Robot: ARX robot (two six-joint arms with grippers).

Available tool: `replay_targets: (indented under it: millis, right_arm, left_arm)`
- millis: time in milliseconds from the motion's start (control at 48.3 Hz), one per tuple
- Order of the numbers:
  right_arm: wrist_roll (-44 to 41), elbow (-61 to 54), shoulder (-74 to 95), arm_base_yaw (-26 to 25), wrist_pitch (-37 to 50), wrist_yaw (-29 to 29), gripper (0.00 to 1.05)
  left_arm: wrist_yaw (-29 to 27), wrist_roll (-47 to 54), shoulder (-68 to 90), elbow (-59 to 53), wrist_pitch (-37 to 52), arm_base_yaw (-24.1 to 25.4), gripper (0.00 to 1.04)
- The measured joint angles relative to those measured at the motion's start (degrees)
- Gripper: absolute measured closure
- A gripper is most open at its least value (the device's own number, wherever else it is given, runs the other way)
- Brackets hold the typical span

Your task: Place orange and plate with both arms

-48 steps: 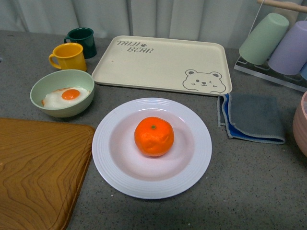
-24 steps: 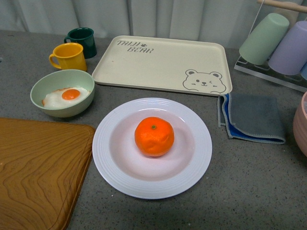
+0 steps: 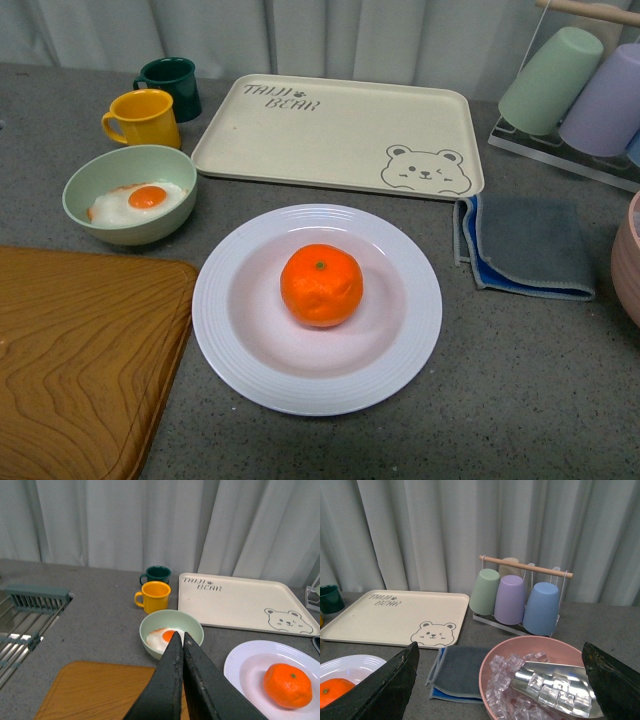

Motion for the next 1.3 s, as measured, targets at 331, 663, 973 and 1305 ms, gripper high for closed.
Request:
replay_targets:
  millis: [331, 663, 973, 1305]
  right_arm:
    - [0.0, 0.0, 0.0, 0.0, 0.0, 0.0, 0.09]
    - [0.0, 0.0, 0.0, 0.0, 0.0, 0.0, 0.09]
    - [0.0, 0.0, 0.0, 0.0, 0.0, 0.0, 0.09]
    - [-6.5, 6.2, 34.7, 8.0, 16.5, 8.4, 0.09]
  left_arm:
    - [0.0, 0.0, -1.8, 0.0, -0.7, 0.0, 0.76]
    - [0.0, 0.0, -1.9, 0.0, -0.7, 0.0, 0.17]
    - [0.0, 0.1, -1.9, 0.0, -0.7, 0.0, 0.07]
    - [0.0, 0.1, -1.9, 0.0, -0.7, 0.0, 0.07]
